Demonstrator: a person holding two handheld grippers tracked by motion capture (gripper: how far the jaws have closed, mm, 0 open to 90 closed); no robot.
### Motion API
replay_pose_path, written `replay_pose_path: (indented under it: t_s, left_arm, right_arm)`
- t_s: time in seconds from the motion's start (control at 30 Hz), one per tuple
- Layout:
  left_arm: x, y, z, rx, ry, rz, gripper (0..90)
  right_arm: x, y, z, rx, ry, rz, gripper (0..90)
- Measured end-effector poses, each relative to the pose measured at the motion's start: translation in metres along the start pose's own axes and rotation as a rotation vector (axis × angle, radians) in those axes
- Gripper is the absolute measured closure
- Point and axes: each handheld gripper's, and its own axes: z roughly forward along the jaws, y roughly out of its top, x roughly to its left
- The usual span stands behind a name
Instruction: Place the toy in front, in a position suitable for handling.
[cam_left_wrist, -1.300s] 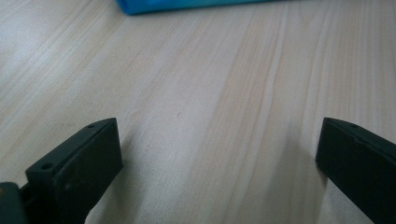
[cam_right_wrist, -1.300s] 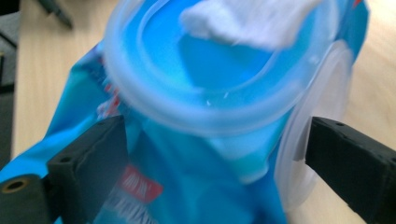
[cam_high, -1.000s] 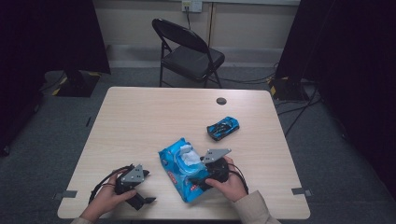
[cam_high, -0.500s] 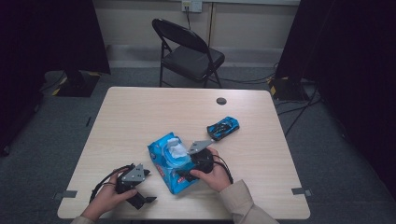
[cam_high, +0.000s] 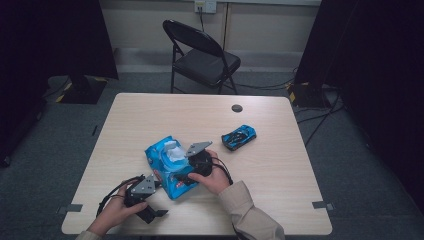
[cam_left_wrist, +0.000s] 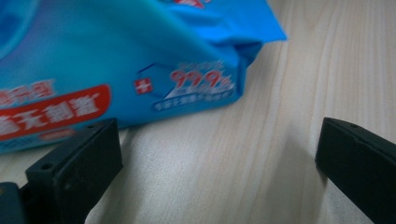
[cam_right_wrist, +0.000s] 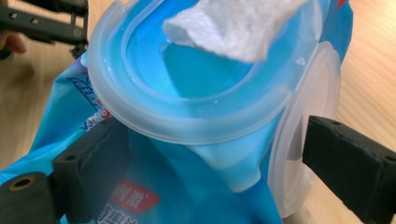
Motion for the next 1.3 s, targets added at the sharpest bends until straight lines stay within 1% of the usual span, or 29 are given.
replay_pose_path:
  t_s: [0.13,0.17,0.23,0.27,0.3,0.33,0.37,0.4,0.43,0.47,0.5,0.6,0.63,0.67,0.7,0.73,0.83,0.87,0.97,1.0,1.03,1.07,1.17,1.23,1.27,1.3]
  left_arm:
    - [0.000,0.000,0.000,0.000,0.000,0.000,0.0]
    - [0.000,0.000,0.000,0.000,0.000,0.000,0.0]
    - [0.000,0.000,0.000,0.000,0.000,0.000,0.0]
    - [0.000,0.000,0.000,0.001,0.001,0.000,0.0]
    - [0.000,0.000,0.000,0.000,0.001,0.000,0.0]
    - [0.000,0.000,0.000,0.000,0.001,0.000,0.0]
    - [0.000,0.000,0.000,0.001,0.002,0.000,0.0]
    - [0.000,0.000,0.000,0.000,0.002,-0.001,0.0]
    - [0.000,0.000,0.000,0.000,0.002,0.000,0.0]
    - [0.000,0.000,0.000,0.000,0.002,0.000,0.0]
    - [0.000,0.000,0.000,0.000,0.002,0.000,0.0]
    - [0.000,0.000,0.000,-0.001,0.002,0.000,0.0]
    - [0.000,0.000,0.000,0.000,0.002,0.000,0.0]
    - [0.000,0.000,0.000,0.000,0.002,0.000,0.0]
    - [0.000,0.000,0.000,0.000,0.002,0.000,0.0]
    - [0.000,0.000,0.000,0.001,0.002,0.000,0.0]
    - [0.000,0.000,0.000,-0.001,0.002,0.000,0.0]
    - [0.000,0.000,0.000,-0.001,0.002,0.000,0.0]
    - [0.000,0.000,0.000,0.002,0.005,-0.003,0.0]
    - [-0.001,0.000,0.000,0.002,0.006,-0.003,0.0]
    - [-0.001,0.000,0.000,0.002,0.006,-0.004,0.0]
    - [-0.001,0.000,0.000,0.002,0.007,-0.004,0.0]
    - [-0.001,0.000,0.000,0.000,0.006,-0.005,0.0]
    - [-0.001,0.000,0.000,0.001,0.006,-0.005,0.0]
    - [-0.001,0.000,0.000,0.000,0.007,-0.006,0.0]
    - [-0.001,0.000,0.000,-0.001,0.008,-0.007,0.0]
  right_arm:
    - [-0.002,0.003,0.002,0.013,0.012,0.002,6.8]
    - [-0.003,0.003,0.001,0.014,0.015,0.014,7.4]
    - [-0.003,0.002,0.000,0.011,0.013,0.018,8.2]
    - [-0.004,0.000,-0.003,0.001,0.027,0.002,11.0]
    - [-0.004,-0.001,-0.006,-0.006,0.033,-0.007,14.8]
    - [-0.004,-0.003,-0.011,-0.018,0.030,-0.018,16.5]
    - [-0.005,-0.005,-0.017,-0.016,0.030,-0.026,14.5]
    - [-0.005,-0.007,-0.024,-0.023,0.026,-0.027,14.4]
    - [-0.007,-0.013,-0.038,-0.032,0.020,-0.018,13.8]
    - [-0.007,-0.013,-0.038,-0.032,0.020,-0.018,13.8]
    - [-0.007,-0.015,-0.044,-0.031,0.017,-0.017,14.3]
    - [-0.005,-0.030,-0.064,0.007,-0.008,-0.043,14.1]
    - [-0.003,-0.040,-0.075,0.027,-0.016,-0.048,14.2]
    - [-0.003,-0.040,-0.075,0.027,-0.016,-0.048,14.2]
    - [0.000,-0.052,-0.087,0.029,-0.029,-0.036,14.2]
    - [0.000,-0.052,-0.087,0.029,-0.029,-0.036,14.2]
    - [0.004,-0.071,-0.106,0.008,-0.027,0.003,14.0]
    - [0.005,-0.078,-0.112,0.003,-0.035,0.013,14.1]
    - [0.007,-0.100,-0.127,0.012,-0.075,0.046,14.1]
    - [0.008,-0.105,-0.130,0.012,-0.084,0.055,14.1]
    - [0.009,-0.118,-0.138,0.014,-0.094,0.078,14.1]
    - [0.009,-0.118,-0.138,0.014,-0.094,0.078,14.1]
    - [0.010,-0.133,-0.146,0.021,-0.121,0.106,14.1]
    - [0.011,-0.141,-0.150,0.034,-0.137,0.111,14.1]
    - [0.012,-0.146,-0.151,0.051,-0.152,0.106,14.0]
    - [0.014,-0.151,-0.153,0.060,-0.171,0.074,13.6]
